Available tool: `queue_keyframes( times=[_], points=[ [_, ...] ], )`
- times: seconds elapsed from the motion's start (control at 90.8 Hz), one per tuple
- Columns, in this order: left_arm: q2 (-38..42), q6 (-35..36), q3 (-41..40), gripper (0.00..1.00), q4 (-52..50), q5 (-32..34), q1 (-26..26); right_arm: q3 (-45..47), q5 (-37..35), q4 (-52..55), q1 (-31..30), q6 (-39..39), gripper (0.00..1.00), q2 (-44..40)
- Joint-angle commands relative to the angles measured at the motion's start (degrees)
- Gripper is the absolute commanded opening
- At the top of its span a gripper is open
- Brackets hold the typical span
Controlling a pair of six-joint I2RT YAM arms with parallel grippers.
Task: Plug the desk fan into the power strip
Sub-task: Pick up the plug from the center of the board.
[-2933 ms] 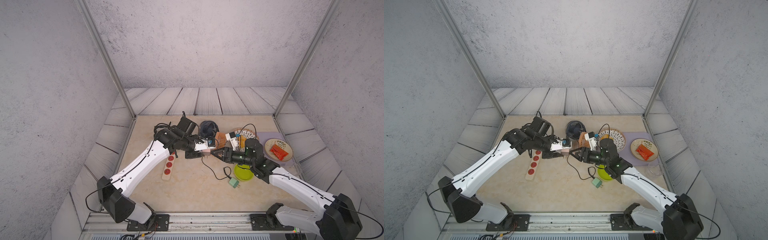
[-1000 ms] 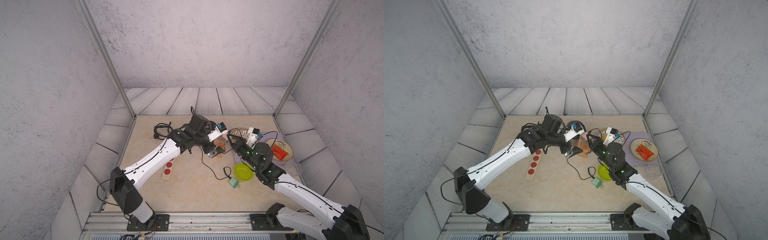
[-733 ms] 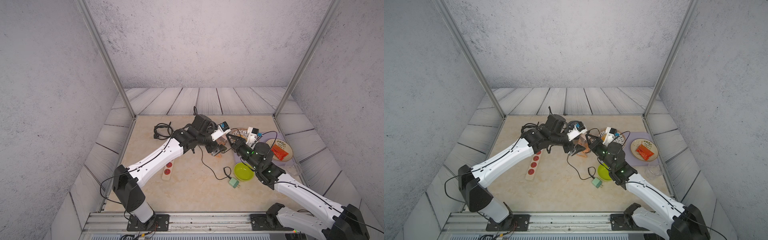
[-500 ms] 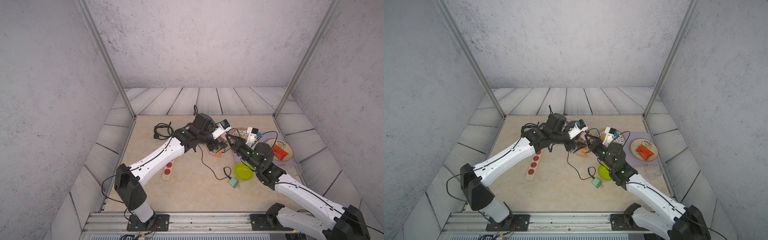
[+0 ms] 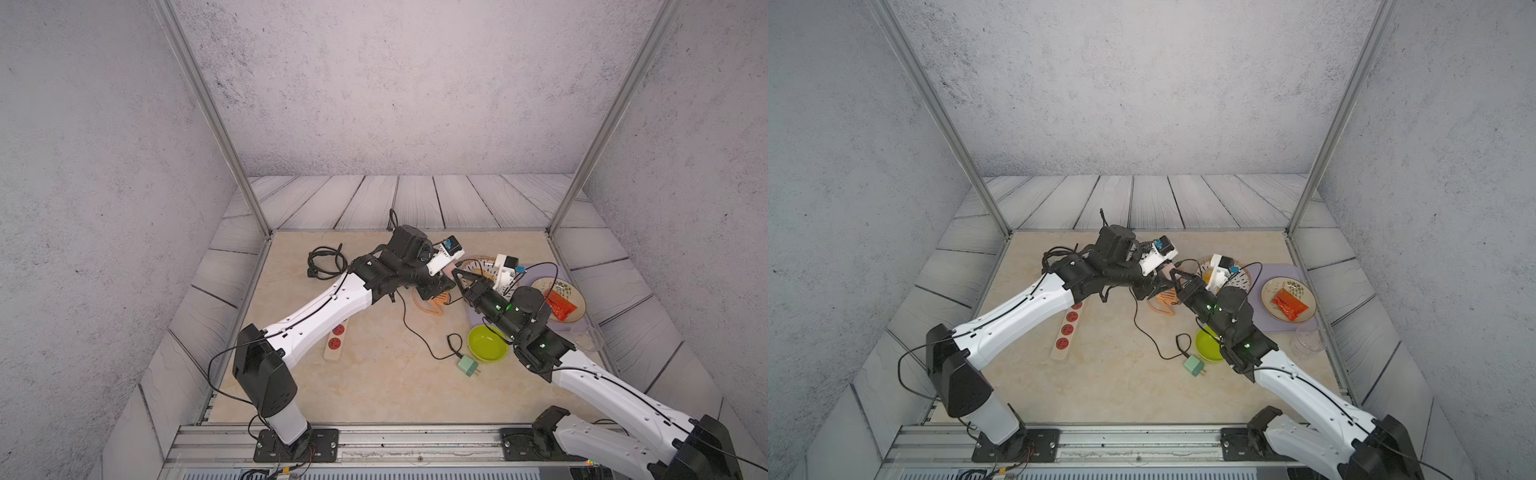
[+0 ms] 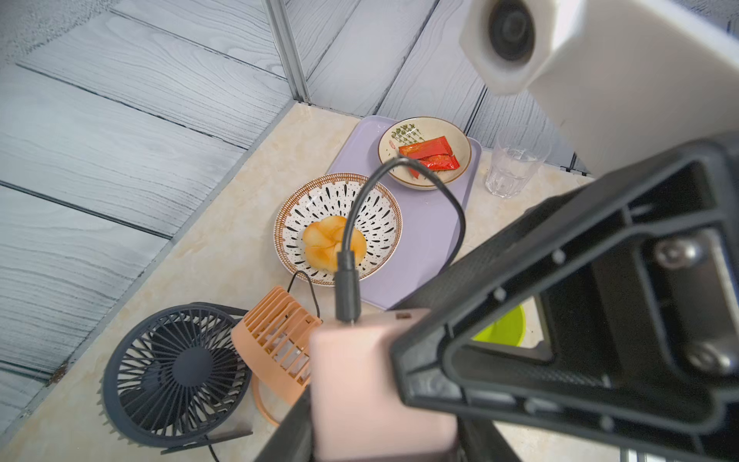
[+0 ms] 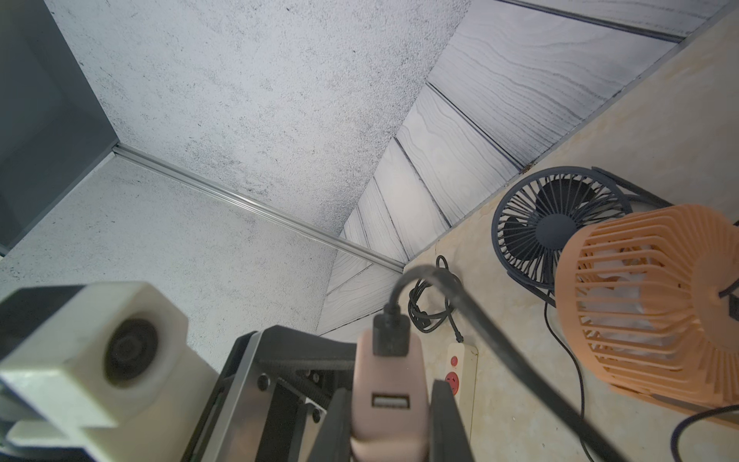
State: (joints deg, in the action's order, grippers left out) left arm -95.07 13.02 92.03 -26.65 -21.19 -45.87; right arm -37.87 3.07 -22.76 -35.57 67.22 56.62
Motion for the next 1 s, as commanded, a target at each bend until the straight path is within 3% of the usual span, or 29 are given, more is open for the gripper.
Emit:
queue_keyframes(
  times=[0.0, 0.187, 0.407, 0.594, 0.727, 0.991],
  points=[
    [2.26, 0.68, -0.45, 0.06, -1.30, 1.24, 0.50, -0.94, 1.71, 0.54, -0.29, -2.18, 0.15, -2.75],
    [5.27, -1.01, -1.57, 0.00, -5.02, -7.37, 5.64, -1.15, 3.64, 7.43, -0.21, -9.06, 0.48, -7.95],
    [10.65, 2.13, -4.14, 0.00, -12.67, -17.03, 11.88, -6.21, 9.88, 24.55, -0.15, -23.61, 0.71, -13.16],
    [14.84, 9.70, -5.40, 0.00, -21.65, -27.34, 16.93, -15.30, 16.04, 38.24, -0.12, -41.05, 0.83, -11.52],
    [16.76, 18.09, -5.59, 0.00, -29.36, -33.71, 18.60, -21.14, 23.35, 40.83, -0.15, -47.30, 0.86, -7.42],
    [17.25, 28.31, -4.31, 0.00, -37.52, -36.89, 18.71, -26.53, 38.31, 40.74, 0.02, -63.32, 0.96, -0.37]
  ],
)
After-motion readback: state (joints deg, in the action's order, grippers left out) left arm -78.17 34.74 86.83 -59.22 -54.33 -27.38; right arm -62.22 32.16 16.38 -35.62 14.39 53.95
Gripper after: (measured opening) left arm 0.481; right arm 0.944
